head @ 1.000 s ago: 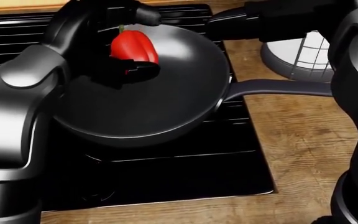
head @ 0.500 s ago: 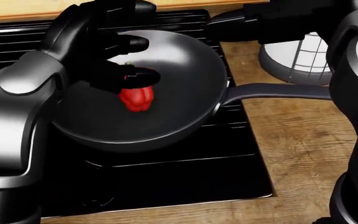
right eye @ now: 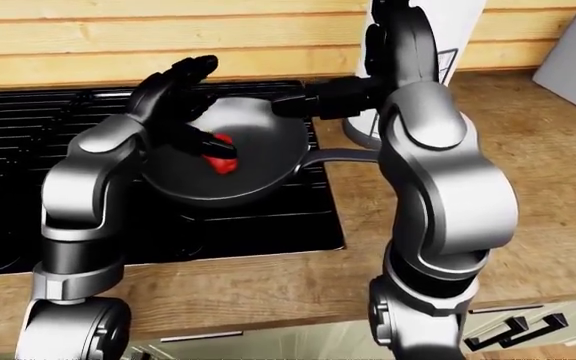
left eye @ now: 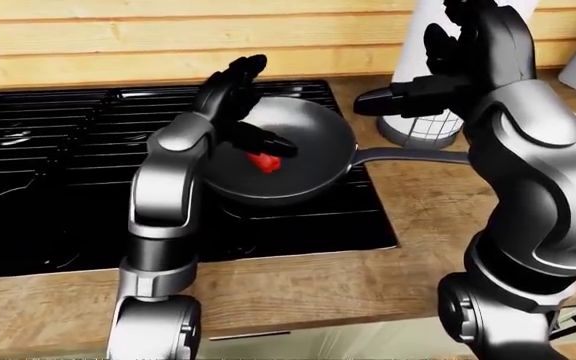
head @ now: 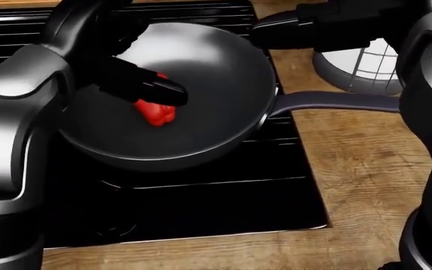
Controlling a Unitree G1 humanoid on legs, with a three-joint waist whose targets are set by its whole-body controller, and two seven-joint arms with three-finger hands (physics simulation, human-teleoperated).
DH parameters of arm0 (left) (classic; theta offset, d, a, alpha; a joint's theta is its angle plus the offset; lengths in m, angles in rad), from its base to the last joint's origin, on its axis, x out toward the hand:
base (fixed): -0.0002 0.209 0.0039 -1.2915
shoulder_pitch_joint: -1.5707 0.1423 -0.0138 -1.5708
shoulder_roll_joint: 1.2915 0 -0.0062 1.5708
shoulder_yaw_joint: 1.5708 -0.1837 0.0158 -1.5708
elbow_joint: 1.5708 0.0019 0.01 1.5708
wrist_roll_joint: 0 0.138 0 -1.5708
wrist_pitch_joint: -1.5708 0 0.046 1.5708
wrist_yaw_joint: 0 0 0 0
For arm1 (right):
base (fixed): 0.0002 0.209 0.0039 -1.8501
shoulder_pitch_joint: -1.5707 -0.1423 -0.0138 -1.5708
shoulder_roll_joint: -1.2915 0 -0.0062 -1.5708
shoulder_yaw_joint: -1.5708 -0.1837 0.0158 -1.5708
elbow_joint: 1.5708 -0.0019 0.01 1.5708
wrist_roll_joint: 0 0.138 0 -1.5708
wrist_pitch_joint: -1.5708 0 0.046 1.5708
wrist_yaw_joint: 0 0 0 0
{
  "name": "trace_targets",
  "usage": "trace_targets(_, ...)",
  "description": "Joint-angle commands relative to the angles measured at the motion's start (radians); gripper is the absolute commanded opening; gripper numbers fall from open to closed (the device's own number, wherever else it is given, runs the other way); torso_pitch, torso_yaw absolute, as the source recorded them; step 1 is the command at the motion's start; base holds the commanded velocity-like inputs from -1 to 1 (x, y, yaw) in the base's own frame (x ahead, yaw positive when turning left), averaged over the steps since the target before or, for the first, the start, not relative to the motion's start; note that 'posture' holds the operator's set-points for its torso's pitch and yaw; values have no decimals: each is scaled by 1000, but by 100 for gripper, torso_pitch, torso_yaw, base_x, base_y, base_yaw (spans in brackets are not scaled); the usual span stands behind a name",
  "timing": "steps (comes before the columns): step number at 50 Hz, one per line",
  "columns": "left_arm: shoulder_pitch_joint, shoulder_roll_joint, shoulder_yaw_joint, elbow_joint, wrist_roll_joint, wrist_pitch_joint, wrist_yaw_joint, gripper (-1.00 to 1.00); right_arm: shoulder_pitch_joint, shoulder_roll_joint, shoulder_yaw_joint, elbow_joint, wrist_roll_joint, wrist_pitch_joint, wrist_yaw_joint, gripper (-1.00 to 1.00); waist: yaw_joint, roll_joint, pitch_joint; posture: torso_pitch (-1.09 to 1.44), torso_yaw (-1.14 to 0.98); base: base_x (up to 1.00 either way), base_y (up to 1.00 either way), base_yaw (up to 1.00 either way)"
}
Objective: Pick the bell pepper from the plate and place it in the pan.
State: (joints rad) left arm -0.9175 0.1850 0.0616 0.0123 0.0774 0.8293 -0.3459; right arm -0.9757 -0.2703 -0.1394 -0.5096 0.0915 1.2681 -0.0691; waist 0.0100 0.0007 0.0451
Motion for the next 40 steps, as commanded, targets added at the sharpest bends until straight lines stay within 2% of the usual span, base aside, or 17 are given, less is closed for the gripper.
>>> trace_targets(1,-41,11,15,-32,-10,-21,11,100,-25,-9,-7,-11,-5,-40,-2,100,0,-4,-25,0,0,0,0,0)
trace_targets(14,-82,58,67,-97,-98,58,94,100,-42,9,15,12,-16,-45,-12,100,0,-8,-20,0,0,0,0,0)
trace_targets(20,-104,83,86,-132,-149,93,165,100,-113,9,16,115,-28,-76,-15,100,-3,-4,-20,0,0,0,0,0)
trace_targets(31,-101,135,138,-210,-242,155,328,100,-258,-13,66,312,-106,-124,35,100,-8,5,-16,0,0,0,0,0)
trace_targets(35,-75,147,159,-232,-263,140,400,100,-275,-8,81,358,-152,-160,63,100,-9,7,-15,0,0,0,0,0)
trace_targets(40,-35,154,148,-238,-279,77,452,100,-262,14,82,386,-210,-236,83,100,-9,10,-15,0,0,0,0,0)
